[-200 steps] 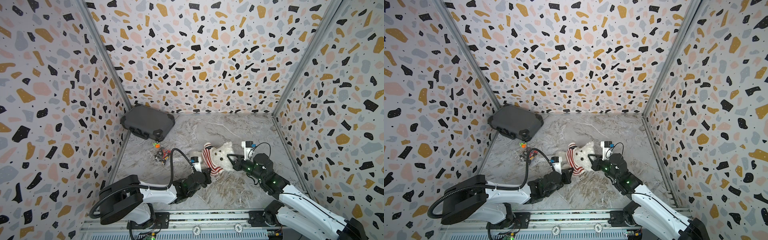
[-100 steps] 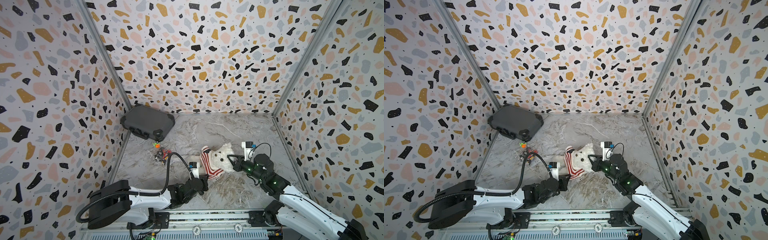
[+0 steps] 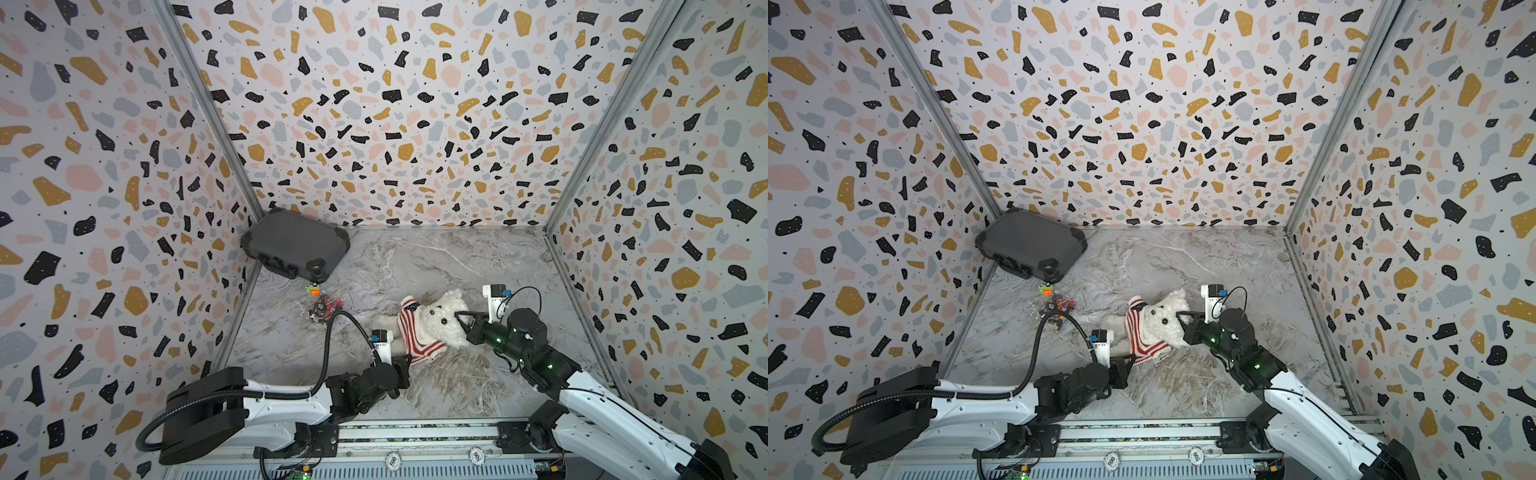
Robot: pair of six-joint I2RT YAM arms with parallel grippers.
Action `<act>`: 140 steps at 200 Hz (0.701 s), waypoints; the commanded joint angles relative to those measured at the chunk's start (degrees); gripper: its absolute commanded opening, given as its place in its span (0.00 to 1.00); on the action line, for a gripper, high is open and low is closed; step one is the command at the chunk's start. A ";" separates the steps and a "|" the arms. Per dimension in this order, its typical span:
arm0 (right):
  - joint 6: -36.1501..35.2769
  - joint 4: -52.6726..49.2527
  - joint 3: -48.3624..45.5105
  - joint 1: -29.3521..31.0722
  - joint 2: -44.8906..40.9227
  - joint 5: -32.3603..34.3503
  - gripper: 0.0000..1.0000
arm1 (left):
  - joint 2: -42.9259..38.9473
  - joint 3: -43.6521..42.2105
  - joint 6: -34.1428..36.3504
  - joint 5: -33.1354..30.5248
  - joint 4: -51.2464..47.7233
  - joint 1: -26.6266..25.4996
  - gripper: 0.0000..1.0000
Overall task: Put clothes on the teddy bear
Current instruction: 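Adjust the sweater hem over the bear's hips with the left gripper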
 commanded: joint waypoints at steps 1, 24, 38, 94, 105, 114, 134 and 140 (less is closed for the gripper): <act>-1.05 3.14 0.68 -0.57 -1.49 2.55 0.00 | -2.32 -2.22 -1.32 -2.51 -6.76 -0.39 0.00; -0.96 3.23 0.89 -0.53 -1.48 2.33 0.00 | -3.52 -2.34 -1.26 -4.52 -8.36 -0.39 0.00; -1.02 3.01 1.07 -0.53 -1.48 2.42 0.00 | -3.14 -2.01 -1.02 -5.08 -8.47 -0.39 0.00; 1.16 4.75 0.48 -0.19 0.09 0.77 0.00 | 2.88 3.57 3.84 -1.19 1.13 -0.43 0.01; 1.87 5.06 0.05 0.13 0.22 0.94 0.00 | 3.71 4.40 3.95 -1.09 2.42 -0.39 0.08; 2.46 5.48 -0.39 0.62 -0.05 1.30 0.00 | 4.25 4.87 3.87 -1.06 2.93 -0.39 0.15; 3.41 5.46 -0.90 1.24 -0.83 2.90 0.00 | 4.36 4.57 2.72 -1.71 4.89 -0.64 0.31; 3.65 5.45 -1.10 1.27 -1.16 3.35 0.00 | 4.45 4.30 2.21 -1.96 5.66 -0.87 0.35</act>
